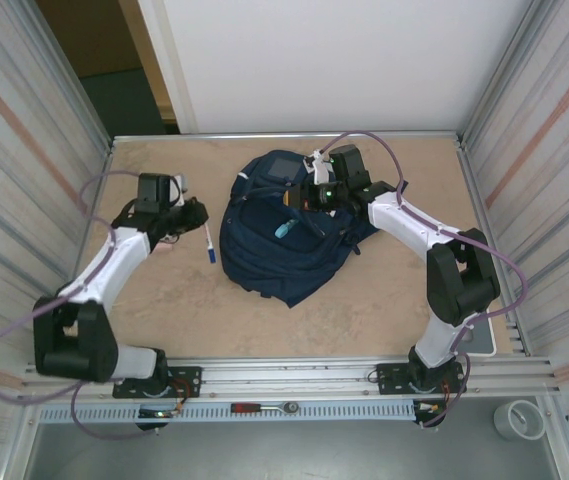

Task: Pack the student bag

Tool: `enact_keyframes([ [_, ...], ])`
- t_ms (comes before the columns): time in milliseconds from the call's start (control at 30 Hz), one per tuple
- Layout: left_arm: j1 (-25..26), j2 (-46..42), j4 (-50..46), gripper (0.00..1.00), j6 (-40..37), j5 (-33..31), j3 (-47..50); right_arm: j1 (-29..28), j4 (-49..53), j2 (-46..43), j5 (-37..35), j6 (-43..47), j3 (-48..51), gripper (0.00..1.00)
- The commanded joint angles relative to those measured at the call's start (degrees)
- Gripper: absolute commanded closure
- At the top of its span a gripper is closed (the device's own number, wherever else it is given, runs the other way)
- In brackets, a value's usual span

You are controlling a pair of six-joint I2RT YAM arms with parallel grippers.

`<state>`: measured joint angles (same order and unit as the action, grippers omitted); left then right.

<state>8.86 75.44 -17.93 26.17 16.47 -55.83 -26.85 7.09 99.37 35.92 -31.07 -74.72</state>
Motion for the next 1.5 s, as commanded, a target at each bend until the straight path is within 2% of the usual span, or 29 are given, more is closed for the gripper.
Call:
enact_keyframes([
  [0,3.4,-5.0,6.5,0.94,6.7,1.4,2.0,1.0,-1.5,-1.5,1.0,-1.1,0.1,0.98],
  [100,8.1,-7.0,11.9,0.94,9.2,-4.9,1.7,0.8,-1.6,-1.4,1.0,-1.3,0.1,0.98],
  [267,16.4,-4.2,20.7,0.94,10.7,-18.7,1.3,0.3,-1.7,-1.6,0.8,-1.5,0.0,0.98],
  [400,22.5,-1.0,28.7,0.94,6.5,-30.2,0.5,0.1,-1.1,-1.9,0.7,-1.2,0.0,0.98],
  [567,26.4,3.9,38.7,0.93,2.0,-37.8,1.0,0.1,-0.4,-2.2,0.5,-0.8,0.0,0.97],
  [733,31.3,6.3,50.2,0.92,-4.9,-44.9,6.8,0.3,0.1,-2.5,0.2,-0.2,0.3,0.97],
  [833,33.1,7.6,53.5,0.91,-7.7,-47.0,9.2,0.4,0.1,-2.4,0.4,-0.2,0.4,0.97],
  [933,33.2,8.3,50.4,0.86,-6.4,-47.3,10.0,0.5,-0.3,-2.0,0.7,-0.3,0.5,0.97],
  [1167,33.2,7.2,43.2,0.67,-5.6,-47.2,11.1,0.5,-1.1,-1.5,0.8,-0.6,1.5,0.97],
  [1300,33.2,5.8,40.0,0.63,-6.3,-46.6,12.0,0.5,-1.5,-0.8,1.0,-0.8,1.8,0.97],
  [1467,33.2,3.6,34.0,0.53,-6.7,-45.5,12.8,0.5,-1.6,-0.5,1.1,-0.8,1.7,0.97],
])
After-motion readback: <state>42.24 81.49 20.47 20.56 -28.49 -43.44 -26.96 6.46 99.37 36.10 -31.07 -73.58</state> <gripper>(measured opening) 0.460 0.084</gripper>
